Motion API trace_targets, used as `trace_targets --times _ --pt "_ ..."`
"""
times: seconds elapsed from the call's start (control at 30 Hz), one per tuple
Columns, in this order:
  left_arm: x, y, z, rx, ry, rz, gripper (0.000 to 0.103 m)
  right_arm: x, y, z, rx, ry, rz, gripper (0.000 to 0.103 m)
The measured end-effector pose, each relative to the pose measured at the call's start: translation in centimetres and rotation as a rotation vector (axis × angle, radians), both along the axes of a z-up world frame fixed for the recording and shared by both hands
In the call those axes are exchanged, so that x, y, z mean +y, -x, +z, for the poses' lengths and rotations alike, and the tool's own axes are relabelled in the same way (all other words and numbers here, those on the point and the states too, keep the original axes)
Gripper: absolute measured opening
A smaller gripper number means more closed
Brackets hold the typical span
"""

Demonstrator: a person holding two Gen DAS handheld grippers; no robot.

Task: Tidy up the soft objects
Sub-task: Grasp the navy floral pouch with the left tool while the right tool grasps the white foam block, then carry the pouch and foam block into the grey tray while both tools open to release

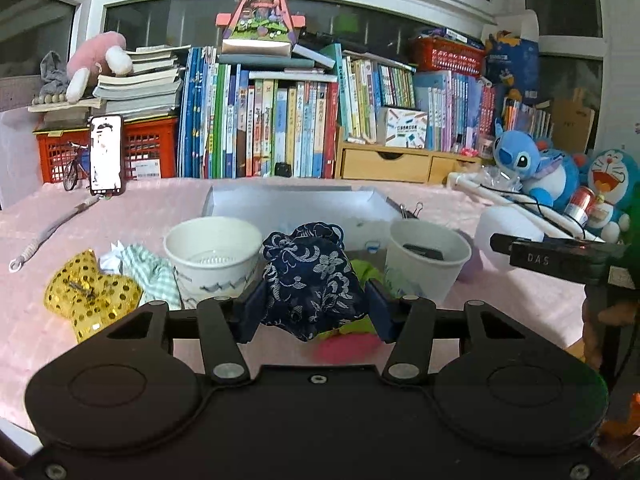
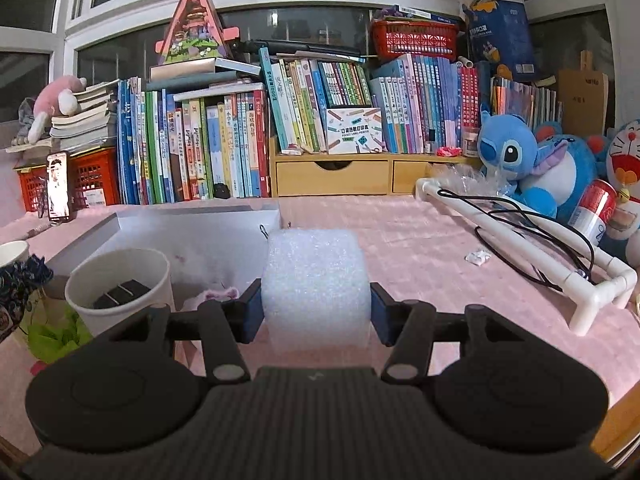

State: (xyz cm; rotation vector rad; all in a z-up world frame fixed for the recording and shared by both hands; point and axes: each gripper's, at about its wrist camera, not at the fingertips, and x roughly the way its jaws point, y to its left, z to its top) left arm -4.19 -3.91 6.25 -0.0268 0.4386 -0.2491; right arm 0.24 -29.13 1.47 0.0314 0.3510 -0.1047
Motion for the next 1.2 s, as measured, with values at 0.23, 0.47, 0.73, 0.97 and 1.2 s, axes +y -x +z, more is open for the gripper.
trace_targets --times 0.23,0.47,0.73,0.97,1.2 --pt "0.1 -0.6 1.9 -0.059 -0.001 -0.006 0.051 0.0 -0.3 0.9 -0.022 -0.009 0.023 0.058" --pt "0.7 -2.6 5.0 -0.104 0.007 -0.018 0.051 -0.1 -1.5 2.7 -0.042 -0.03 0.063 0.058" --pt "2.1 -7.6 8.6 -0.052 0.037 -0.044 0.051 -0.5 -3.7 5.5 -0.05 -0.062 0.137 0.058" --pt "2.7 -14.7 10.5 0.063 0.04 -0.034 0.051 0.4 -7.3 8.1 -0.015 -0.071 0.258 0.058" --pt "2.5 -22.3 9.3 0.252 0.041 -0.019 0.051 2.3 -13.1 8.4 0.099 -0.075 0.349 0.058"
